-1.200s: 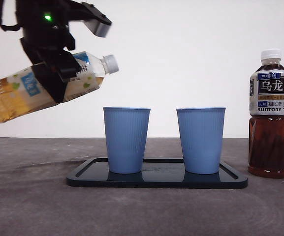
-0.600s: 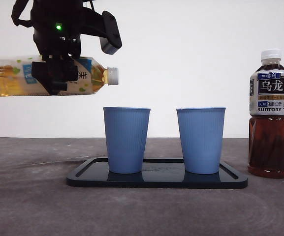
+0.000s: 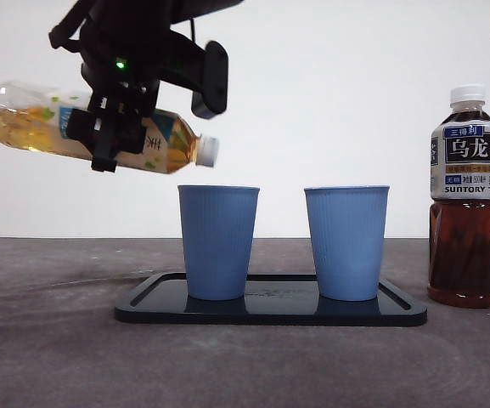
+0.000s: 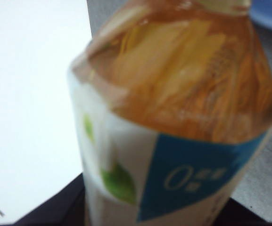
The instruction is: Pour the drink into the cup
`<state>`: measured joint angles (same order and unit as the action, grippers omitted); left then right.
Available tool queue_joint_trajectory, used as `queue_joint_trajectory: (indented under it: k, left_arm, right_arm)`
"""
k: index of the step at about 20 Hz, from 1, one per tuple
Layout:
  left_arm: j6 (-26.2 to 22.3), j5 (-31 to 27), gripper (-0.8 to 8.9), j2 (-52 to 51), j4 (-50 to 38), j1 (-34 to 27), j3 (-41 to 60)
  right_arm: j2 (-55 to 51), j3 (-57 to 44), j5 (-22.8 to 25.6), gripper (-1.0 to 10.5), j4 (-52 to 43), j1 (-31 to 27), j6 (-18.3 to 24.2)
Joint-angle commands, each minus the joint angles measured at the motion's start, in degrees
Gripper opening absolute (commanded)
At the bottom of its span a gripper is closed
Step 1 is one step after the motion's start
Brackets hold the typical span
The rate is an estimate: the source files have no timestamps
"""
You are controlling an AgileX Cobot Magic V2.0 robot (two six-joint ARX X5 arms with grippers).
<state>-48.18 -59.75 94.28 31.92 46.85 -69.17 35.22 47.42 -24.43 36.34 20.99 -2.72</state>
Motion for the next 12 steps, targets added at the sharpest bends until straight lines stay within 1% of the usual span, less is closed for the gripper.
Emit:
queue_joint_trajectory:
  k: [1, 3, 8, 10, 12]
  left_arm:
    - [-2.4, -2.0, 0.86, 0.7, -1.1, 0.8, -2.1]
    - [-2.4, -3.3, 0.86, 0.7, -1.1, 0.9, -2.1]
    - [-2.7, -3.5, 0.88, 0.7, -1.2, 0.9, -2.1]
    - [-0.5, -4.6, 0.88, 0.7, -1.1, 0.9, -2.1]
    - [5.7, -5.3, 0.88, 0.0, -0.3, 0.5, -2.1]
  right_arm:
    - [0.2, 0.9, -1.0, 4.4, -0.7, 0.3, 0.7]
    - [0.2, 0.9, -2.7, 4.4, -0.7, 0.3, 0.6]
    - [0.2, 0.9, -2.8, 4.4, -0.7, 0.3, 0.6]
    - [0.2, 0.9, -2.8, 4.4, -0.7, 0.3, 0.6]
    - [0.2, 0.9, -2.7, 4.4, -0.7, 0.3, 0.6]
